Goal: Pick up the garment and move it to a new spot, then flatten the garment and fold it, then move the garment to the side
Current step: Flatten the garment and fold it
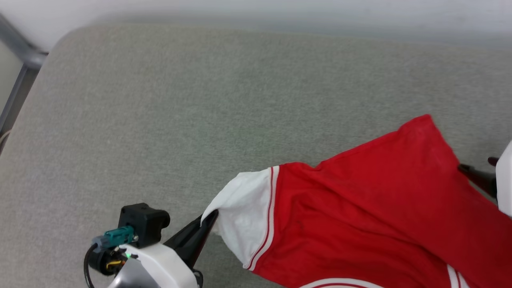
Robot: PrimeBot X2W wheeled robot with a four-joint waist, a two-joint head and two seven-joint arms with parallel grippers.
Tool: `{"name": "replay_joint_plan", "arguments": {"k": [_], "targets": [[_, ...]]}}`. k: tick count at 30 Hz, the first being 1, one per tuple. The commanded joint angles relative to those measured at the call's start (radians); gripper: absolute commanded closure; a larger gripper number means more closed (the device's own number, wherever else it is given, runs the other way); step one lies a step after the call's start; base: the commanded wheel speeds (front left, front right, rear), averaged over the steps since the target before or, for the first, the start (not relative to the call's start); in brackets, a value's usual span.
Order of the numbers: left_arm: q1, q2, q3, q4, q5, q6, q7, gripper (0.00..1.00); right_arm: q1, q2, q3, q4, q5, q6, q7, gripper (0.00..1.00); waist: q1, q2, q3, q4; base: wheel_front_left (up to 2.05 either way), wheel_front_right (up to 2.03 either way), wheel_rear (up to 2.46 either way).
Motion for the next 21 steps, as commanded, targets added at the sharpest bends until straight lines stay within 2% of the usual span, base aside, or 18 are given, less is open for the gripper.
{"name": "replay_joint_plan", "arguments": {"k": [1, 6, 14, 21], "targets": [[-0.021, -0.010, -0.007, -0.011, 0.006, -0.002, 0.003, 1.00, -0.039, -0.002, 0.013, 0.025, -0.024, -0.001, -0.010, 0.00, -0.0001, 0.0000, 0.057, 0.054, 0.00, 0.00, 0.00], [-0.052, -0.022, -0.026, -0.019, 0.011, -0.010, 0.009, 1.00, -0.130, 0.005, 0.032, 0.117, -0.092, -0.001, -0.022, 0.00, -0.0001, 0.0000, 0.107, 0.104, 0.00, 0.00, 0.00], [-0.090, -0.055, -0.059, 0.006, 0.015, -0.028, -0.007, 1.00, -0.246, -0.023, 0.057, 0.319, -0.176, -0.001, -0.075, 0.00, -0.0001, 0.0000, 0.170, 0.185, 0.00, 0.00, 0.00], [-0.099, -0.067, -0.073, 0.031, 0.016, -0.038, -0.021, 1.00, -0.250, -0.026, 0.112, 0.415, -0.179, -0.001, -0.104, 0.00, -0.0001, 0.0000, 0.184, 0.204, 0.00, 0.00, 0.00]]}}
